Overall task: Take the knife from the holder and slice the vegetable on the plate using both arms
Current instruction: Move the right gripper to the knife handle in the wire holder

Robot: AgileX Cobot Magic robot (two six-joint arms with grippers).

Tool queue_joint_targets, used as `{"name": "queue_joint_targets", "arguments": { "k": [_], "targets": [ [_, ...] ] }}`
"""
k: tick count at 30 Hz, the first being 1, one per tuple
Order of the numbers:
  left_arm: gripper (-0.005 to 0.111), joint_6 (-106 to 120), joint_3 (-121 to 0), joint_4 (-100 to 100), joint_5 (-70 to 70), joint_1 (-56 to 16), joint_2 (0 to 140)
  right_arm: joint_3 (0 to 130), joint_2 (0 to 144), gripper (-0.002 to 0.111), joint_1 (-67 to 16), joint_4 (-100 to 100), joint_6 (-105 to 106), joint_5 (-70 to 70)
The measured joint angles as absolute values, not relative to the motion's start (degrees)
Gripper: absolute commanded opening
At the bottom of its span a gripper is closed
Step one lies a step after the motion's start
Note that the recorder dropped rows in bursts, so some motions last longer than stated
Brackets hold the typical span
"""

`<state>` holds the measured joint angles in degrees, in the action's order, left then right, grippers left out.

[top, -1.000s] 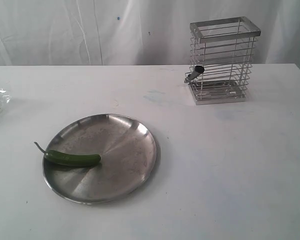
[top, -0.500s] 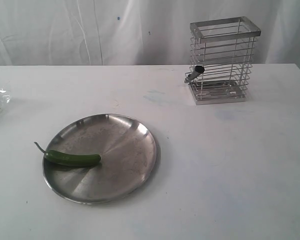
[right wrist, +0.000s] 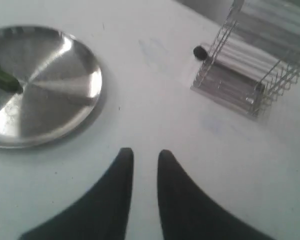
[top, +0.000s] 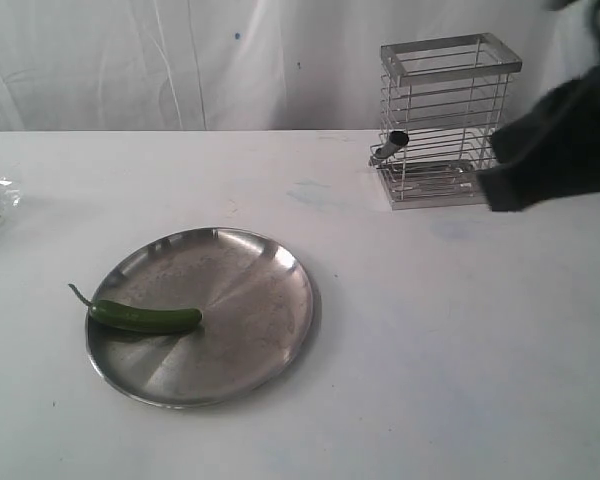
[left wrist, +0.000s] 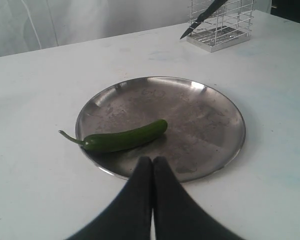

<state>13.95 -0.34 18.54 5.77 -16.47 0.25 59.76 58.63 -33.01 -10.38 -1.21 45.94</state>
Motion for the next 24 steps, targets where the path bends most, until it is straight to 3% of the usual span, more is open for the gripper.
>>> {"name": "queue_joint_targets", "arguments": {
  "k": [3, 10, 15, 19, 24],
  "targets": [
    [0.0, 13.95, -0.34, 18.54, 5.77, -16.47, 0.25, 63.75, 67.65, 0.045, -33.09, -10.61, -7.25, 46.23],
    [0.0, 13.95, -0.34, 18.54, 5.77, -16.47, 0.25, 64.86, 77.9, 0.046, -30.04, -9.44, -38.21, 30.43],
    [0.0, 13.95, -0.34, 18.54, 5.77, -16.47, 0.25, 64.99, 79.46, 0.046, -24.3, -6.87, -49.44, 25.24],
    [0.0, 13.95, -0.34, 18.54, 5.77, -16.47, 0.25, 64.98, 80.16, 0.046, -17.48, 3.61, -43.13, 25.25],
    [0.0, 13.95, -0.34, 18.54, 5.77, -16.47, 0.25, 64.98, 88.36, 0.046, -11.84, 34.4, -15.37, 25.51]
  ]
}}
